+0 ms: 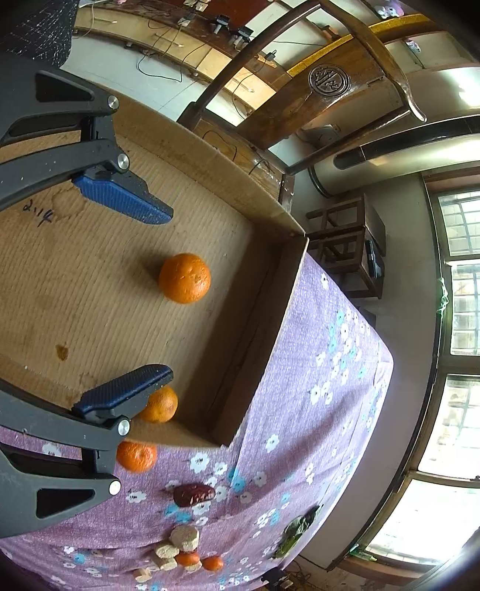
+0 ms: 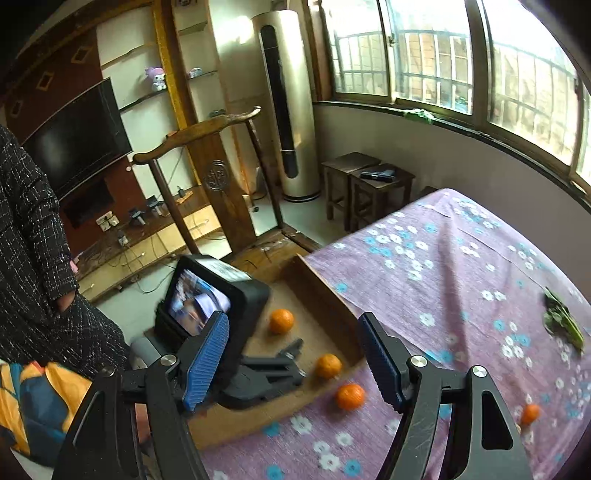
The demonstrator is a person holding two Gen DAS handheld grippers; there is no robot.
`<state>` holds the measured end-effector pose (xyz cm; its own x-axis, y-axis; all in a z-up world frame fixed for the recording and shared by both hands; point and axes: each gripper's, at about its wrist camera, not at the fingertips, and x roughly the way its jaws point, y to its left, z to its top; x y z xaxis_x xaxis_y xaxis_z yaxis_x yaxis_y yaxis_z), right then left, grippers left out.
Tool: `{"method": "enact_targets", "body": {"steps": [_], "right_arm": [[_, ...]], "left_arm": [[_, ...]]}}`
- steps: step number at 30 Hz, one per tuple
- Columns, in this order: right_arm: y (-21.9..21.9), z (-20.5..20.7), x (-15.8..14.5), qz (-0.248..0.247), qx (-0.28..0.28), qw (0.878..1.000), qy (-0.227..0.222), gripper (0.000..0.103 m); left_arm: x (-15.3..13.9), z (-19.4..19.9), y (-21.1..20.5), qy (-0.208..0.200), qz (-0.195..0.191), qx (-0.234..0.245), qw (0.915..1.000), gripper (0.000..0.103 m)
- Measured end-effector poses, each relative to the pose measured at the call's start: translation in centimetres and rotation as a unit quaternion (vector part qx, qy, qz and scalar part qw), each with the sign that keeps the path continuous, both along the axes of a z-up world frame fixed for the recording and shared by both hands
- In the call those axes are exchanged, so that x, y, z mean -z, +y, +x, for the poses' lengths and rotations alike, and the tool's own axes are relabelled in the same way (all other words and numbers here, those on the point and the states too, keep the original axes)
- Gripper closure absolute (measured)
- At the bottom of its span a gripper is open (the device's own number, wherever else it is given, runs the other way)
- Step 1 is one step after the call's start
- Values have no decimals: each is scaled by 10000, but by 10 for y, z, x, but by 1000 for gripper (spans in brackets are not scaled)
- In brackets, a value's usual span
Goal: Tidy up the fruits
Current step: 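Move both open tools back over the fruit on the tablecloth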
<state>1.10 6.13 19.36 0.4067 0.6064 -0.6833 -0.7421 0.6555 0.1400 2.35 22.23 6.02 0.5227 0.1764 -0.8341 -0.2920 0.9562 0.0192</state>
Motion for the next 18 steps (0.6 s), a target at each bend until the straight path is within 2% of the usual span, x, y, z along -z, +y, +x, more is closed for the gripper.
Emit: {"method": "enact_targets", "body": {"steps": [4, 8, 13, 18], "right_arm": [[-58, 2, 32, -297, 639, 9968, 386, 24], [-100, 2, 65, -664, 1182, 9885, 673, 24], [-134, 2, 81, -565, 1579, 9818, 894, 24], [-154, -1, 83, -518, 1659, 9800, 965, 24]], "left_arm": [[-6, -6, -13, -80, -152, 114, 9998, 21], [-9, -13, -36, -82, -356, 390, 9986, 19], [-10, -18, -71, -68, -548, 798, 9953, 19], [-4, -25, -102, -34, -751, 979, 9923, 19]]}}
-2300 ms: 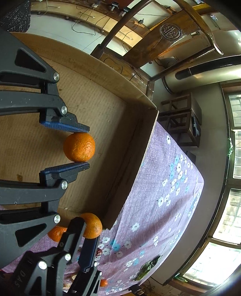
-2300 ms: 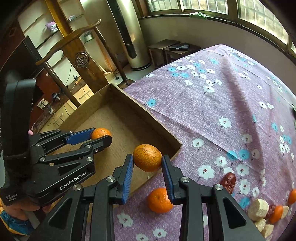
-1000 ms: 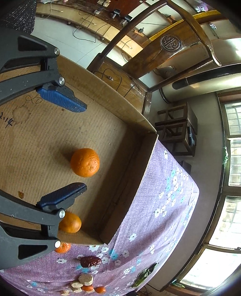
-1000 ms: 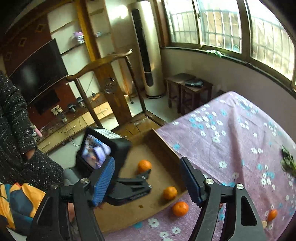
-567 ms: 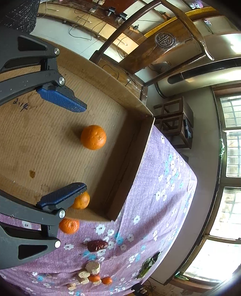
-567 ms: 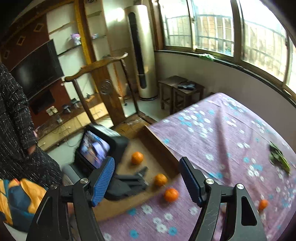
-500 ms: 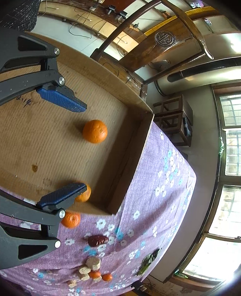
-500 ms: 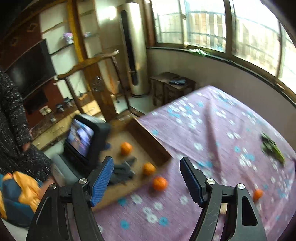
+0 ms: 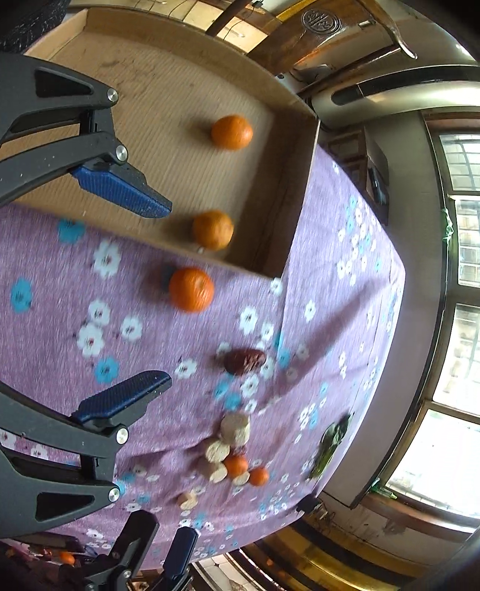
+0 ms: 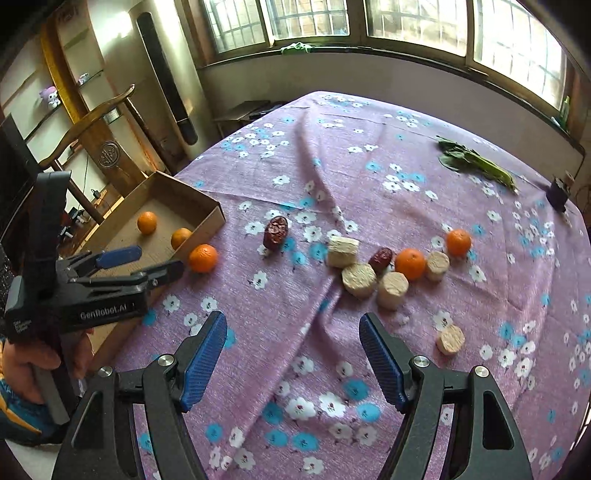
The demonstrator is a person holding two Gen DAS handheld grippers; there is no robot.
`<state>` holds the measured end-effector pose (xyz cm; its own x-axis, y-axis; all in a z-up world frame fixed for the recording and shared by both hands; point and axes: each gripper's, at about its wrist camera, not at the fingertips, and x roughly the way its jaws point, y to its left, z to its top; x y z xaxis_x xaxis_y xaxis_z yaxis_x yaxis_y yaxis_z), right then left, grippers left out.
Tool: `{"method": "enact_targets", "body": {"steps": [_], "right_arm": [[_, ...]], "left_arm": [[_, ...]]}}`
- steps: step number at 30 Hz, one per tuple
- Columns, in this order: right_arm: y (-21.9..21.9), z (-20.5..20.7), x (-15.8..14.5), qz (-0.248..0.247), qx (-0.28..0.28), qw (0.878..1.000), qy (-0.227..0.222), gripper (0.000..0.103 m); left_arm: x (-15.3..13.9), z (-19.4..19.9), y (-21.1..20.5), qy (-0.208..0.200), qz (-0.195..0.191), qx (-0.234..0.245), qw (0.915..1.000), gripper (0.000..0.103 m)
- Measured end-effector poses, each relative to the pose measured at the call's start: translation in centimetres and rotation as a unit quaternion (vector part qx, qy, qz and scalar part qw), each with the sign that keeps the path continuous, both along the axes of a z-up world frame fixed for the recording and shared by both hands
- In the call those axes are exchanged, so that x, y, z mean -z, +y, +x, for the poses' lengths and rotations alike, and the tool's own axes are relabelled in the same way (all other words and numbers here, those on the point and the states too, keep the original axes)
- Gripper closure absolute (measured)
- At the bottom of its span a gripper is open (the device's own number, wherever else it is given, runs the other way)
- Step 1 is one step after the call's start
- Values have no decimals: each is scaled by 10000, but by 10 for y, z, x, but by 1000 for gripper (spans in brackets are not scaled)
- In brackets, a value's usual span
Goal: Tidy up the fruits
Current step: 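Move both open tools back over the fruit on the tablecloth, then grasp a third orange with the left tool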
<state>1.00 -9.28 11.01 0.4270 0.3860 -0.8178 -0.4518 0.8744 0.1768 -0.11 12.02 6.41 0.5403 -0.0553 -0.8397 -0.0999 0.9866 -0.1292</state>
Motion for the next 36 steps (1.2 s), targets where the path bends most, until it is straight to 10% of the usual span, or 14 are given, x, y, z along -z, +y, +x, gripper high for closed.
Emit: {"method": "enact_targets", "body": {"steps": [23, 27, 36], "right_arm": [[-38, 11, 24, 188, 141, 9992, 320, 24], [-38, 17, 28, 222, 82, 9990, 382, 25], [-19, 28, 30, 279, -146, 9986, 428, 30]], "left_arm": [[47, 56, -7, 520, -370, -1274, 9898, 20], [47, 57, -3, 518, -316, -1225, 9906, 66], [44, 44, -5, 575, -381, -808, 9943, 69]]}}
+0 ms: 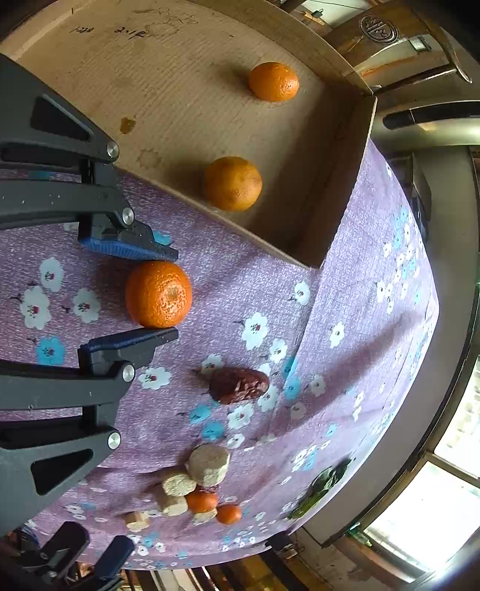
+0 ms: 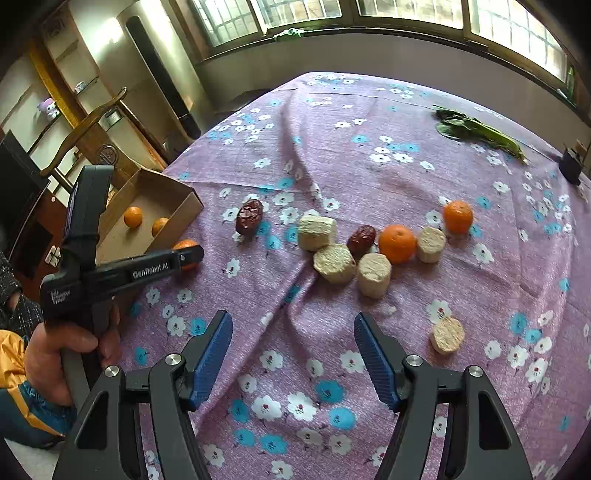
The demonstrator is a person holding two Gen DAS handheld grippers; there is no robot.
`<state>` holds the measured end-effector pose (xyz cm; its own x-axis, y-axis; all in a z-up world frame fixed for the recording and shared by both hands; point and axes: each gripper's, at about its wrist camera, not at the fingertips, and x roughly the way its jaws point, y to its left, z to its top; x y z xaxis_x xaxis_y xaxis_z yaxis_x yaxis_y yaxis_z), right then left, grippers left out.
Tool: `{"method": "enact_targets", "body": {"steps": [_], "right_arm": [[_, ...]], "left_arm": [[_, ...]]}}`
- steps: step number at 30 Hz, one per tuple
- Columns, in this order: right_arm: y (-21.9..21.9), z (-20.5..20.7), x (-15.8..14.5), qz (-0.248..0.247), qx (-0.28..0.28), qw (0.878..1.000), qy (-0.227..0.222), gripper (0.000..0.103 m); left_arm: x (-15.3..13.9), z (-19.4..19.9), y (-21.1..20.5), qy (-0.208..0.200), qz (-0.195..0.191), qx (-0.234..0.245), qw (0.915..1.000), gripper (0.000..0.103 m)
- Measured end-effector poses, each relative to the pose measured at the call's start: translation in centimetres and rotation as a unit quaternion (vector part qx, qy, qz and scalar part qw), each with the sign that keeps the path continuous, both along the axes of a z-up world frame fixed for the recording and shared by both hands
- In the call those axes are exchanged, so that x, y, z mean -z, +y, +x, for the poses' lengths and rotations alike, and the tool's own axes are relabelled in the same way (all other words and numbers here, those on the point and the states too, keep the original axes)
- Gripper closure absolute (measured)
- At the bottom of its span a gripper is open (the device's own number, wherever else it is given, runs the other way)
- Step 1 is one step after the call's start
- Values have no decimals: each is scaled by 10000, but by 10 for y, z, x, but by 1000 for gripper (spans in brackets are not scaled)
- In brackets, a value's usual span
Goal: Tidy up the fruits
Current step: 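Grasp a third orange with the left tool, then grasp a red date with the right tool while the left tool holds the orange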
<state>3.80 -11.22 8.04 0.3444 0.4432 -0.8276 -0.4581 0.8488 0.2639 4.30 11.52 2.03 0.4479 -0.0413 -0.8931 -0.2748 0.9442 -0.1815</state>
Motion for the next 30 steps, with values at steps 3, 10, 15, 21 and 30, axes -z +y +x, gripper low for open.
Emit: {"method": "enact_targets", "body": {"steps": [3, 10, 15, 21, 30], "right_arm": [[9, 5, -3, 26, -50, 10000, -67, 30], [31, 19, -1, 48, -119, 9999, -75, 30], [46, 28, 6, 12, -59, 10000, -5, 30], [72, 45, 10, 107, -34, 9999, -6, 30], [102, 83, 39, -116, 208, 9995, 187, 45]], "left_arm": [[-6, -4, -2, -24, 136, 87, 9999, 69], [-22, -10, -1, -104, 464, 181, 9987, 69], [-34, -14, 5, -204, 636, 194, 9976, 69], [-47, -17, 19, -347, 799, 185, 9960, 69], [-55, -21, 45, -423, 821, 118, 9957, 69]]}}
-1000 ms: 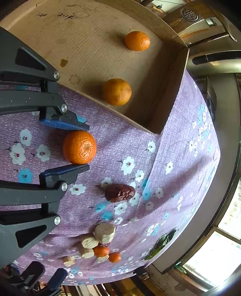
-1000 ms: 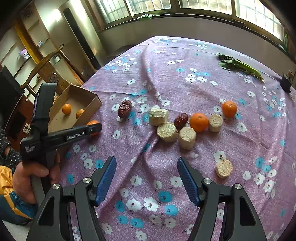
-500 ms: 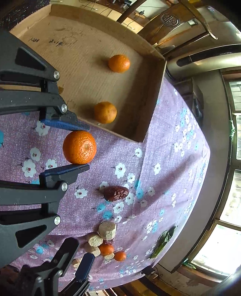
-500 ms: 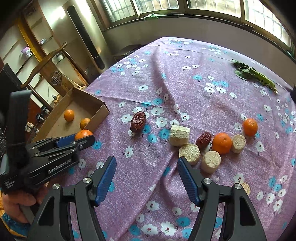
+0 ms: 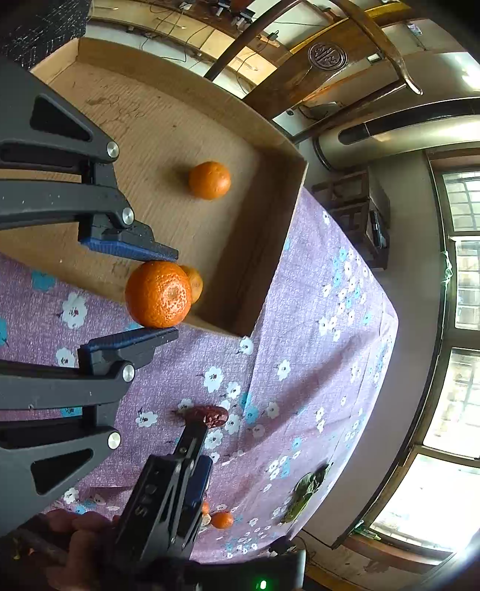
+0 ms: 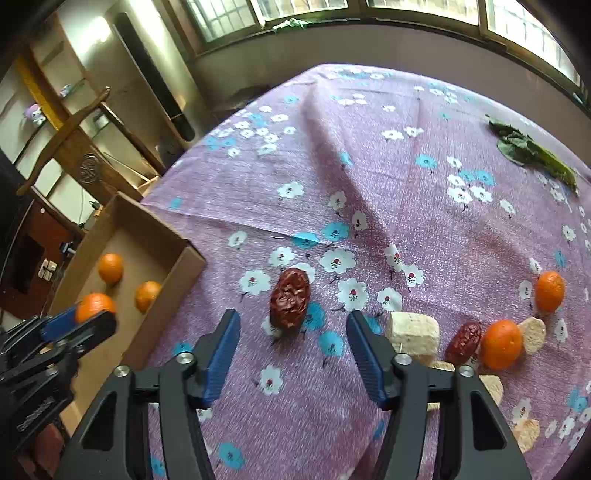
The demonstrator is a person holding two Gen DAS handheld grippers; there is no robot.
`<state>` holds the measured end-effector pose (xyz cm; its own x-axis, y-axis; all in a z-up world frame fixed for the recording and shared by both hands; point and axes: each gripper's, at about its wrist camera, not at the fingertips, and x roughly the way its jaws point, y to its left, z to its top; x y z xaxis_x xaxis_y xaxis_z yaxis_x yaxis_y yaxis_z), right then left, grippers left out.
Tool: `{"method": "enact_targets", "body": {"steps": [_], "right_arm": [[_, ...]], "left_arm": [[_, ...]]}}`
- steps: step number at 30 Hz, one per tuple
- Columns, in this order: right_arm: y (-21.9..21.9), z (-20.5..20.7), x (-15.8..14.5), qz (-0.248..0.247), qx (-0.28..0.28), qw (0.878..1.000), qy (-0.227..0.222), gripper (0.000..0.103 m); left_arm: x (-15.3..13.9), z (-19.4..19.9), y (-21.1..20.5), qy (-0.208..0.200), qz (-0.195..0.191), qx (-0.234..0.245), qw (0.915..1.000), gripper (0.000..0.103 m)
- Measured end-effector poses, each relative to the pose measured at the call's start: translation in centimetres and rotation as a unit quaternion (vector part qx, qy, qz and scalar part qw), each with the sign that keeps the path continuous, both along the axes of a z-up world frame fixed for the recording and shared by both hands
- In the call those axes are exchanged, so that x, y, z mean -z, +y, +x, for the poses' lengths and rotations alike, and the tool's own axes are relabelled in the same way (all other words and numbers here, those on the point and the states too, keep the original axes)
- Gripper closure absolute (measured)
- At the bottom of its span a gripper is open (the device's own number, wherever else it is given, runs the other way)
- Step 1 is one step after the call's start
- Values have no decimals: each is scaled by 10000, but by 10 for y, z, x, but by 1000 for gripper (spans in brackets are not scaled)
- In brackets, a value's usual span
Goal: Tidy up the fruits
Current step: 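Grasp a red date with the right tool while the left tool holds the orange, then carry orange and date to the box, opening the left tool to drop the orange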
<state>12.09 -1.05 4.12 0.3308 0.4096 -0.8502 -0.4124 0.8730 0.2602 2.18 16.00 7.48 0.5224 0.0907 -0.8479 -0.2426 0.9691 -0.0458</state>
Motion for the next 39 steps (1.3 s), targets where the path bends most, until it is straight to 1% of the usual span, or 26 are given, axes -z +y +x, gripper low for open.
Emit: {"method": "enact_targets", "body": {"steps": [4, 5, 7, 11, 17, 23, 32, 39], "right_arm": [[9, 12, 9, -45, -58, 10000, 67, 61], [12, 15, 12, -34, -107, 9998, 132, 68], [15, 16, 17, -29, -163, 9995, 262, 73], [12, 10, 15, -14, -203, 9994, 284, 74], [-13, -17, -18, 227, 54, 9997, 11, 74], [-34, -38, -46, 299, 229, 9990, -246, 74], [-46, -65, -64, 229, 178, 9988, -382, 74], [-50, -75, -77, 248, 170, 9984, -488, 74]], "left_arm": [[1, 0, 4, -6, -17, 32, 10000, 69], [1, 0, 4, 4, -31, 50, 10000, 69], [2, 0, 4, 8, -46, 90, 9999, 69], [1, 1, 6, -7, -91, 117, 9999, 69], [-7, -2, 4, -126, -64, 156, 9998, 69], [-17, -8, -6, -259, 26, 231, 9994, 69], [-27, -15, -21, -374, 82, 366, 9986, 69], [-37, -17, -30, -494, 144, 457, 9976, 69]]}}
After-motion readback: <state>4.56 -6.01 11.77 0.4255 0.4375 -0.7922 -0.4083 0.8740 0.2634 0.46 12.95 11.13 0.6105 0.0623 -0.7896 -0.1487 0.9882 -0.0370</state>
